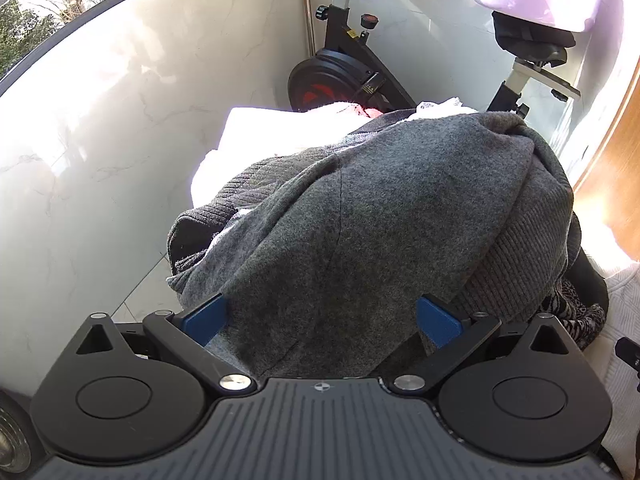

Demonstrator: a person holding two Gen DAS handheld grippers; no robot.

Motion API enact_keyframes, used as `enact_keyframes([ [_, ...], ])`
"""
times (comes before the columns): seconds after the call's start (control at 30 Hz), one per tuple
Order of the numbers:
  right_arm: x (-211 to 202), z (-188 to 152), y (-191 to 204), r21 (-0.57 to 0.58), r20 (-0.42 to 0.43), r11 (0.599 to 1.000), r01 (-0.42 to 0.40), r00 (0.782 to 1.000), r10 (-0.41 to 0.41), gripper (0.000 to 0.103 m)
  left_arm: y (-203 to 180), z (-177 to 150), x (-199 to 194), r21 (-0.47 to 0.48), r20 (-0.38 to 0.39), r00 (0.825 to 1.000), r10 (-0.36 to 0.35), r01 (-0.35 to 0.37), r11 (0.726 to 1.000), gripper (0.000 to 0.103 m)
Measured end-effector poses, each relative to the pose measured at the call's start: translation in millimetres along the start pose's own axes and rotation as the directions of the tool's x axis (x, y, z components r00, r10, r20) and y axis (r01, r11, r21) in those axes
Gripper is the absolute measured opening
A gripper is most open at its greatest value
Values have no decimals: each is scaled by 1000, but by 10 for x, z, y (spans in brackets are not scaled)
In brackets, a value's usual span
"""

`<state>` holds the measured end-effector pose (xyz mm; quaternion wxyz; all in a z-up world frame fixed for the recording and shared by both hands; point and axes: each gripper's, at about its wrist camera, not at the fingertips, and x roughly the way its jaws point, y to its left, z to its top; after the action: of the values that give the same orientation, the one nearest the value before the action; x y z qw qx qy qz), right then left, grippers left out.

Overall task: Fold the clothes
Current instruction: 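Lower the left gripper onto the grey cardigan while the right gripper approaches the patterned sweater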

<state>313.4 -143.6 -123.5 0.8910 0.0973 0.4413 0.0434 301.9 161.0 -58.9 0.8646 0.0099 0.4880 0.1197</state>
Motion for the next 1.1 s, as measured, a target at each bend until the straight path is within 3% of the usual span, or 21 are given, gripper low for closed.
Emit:
enact_keyframes([
  [0.17,359,13,368,8,-30,998,57,998,-57,102,25,33,223,123,12,999,-36,34,992,103],
  [0.5,708,-57,601,3,-47,994,113,993,-113,102,177,-58,417,208,56,979,-197,181,961,103],
  [0.63,780,-20,574,50,-76,993,105,992,-101,102,194,-72,392,236,53,978,-202,185,954,103],
  [0.87,806,-60,619,-22,-27,994,104,994,-105,102,224,-95,347,285,48,976,-211,189,940,103],
  [0.97,809,-73,580,11,-29,996,92,995,-92,102,326,-133,257,288,44,972,-232,210,934,103],
  [1.1,834,-65,504,58,-51,996,64,997,-61,102,418,-197,183,263,38,973,-227,210,942,94],
])
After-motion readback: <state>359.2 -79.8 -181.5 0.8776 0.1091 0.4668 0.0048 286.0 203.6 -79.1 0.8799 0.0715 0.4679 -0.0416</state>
